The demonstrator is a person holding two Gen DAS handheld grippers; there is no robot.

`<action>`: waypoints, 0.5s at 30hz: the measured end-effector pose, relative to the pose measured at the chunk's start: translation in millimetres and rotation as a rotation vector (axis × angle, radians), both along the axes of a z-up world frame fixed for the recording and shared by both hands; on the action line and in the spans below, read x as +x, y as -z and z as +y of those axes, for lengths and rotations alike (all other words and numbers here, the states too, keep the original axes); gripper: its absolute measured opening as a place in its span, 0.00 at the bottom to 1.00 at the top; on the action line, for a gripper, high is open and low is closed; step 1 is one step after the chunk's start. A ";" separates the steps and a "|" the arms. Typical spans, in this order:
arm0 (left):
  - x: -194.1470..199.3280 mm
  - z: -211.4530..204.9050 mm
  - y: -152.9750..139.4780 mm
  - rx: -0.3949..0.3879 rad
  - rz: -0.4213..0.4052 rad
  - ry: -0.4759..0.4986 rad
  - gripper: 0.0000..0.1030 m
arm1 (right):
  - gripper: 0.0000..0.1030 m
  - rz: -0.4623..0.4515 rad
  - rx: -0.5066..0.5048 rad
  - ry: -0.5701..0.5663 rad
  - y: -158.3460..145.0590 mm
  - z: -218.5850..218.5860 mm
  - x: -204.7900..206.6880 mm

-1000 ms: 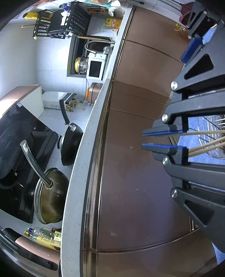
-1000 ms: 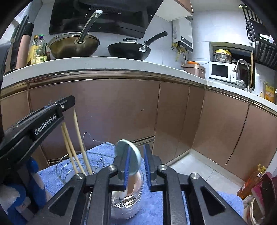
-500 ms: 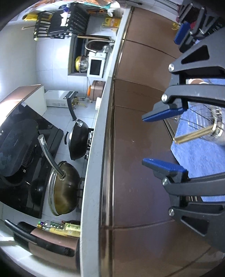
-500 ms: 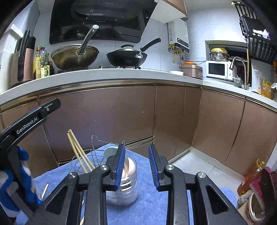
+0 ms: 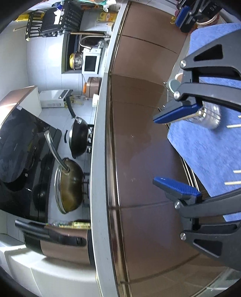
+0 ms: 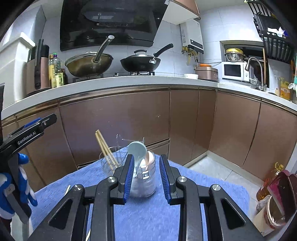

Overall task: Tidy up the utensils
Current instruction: 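Open both tools and back away from the holder toward the loose chopsticks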

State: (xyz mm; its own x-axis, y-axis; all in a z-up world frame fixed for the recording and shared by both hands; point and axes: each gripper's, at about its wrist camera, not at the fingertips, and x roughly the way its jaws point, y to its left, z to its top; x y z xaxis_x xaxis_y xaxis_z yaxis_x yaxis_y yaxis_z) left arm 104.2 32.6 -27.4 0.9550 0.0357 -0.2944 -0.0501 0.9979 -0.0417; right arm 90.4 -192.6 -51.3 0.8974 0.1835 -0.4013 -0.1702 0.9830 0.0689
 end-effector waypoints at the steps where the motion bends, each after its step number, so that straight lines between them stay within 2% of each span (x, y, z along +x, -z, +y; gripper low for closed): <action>1: -3.8 3.2 0.3 0.000 0.008 -0.004 0.58 | 0.25 0.001 0.002 -0.001 0.6 0.0 -4.6; 12: -39.4 16.0 -4.3 0.044 0.074 -0.014 0.58 | 0.25 0.014 0.037 -0.022 1.1 -5.8 -46.3; 15: -44.3 16.8 -4.1 0.055 0.129 -0.005 0.58 | 0.25 0.015 0.048 -0.022 1.1 -7.6 -55.8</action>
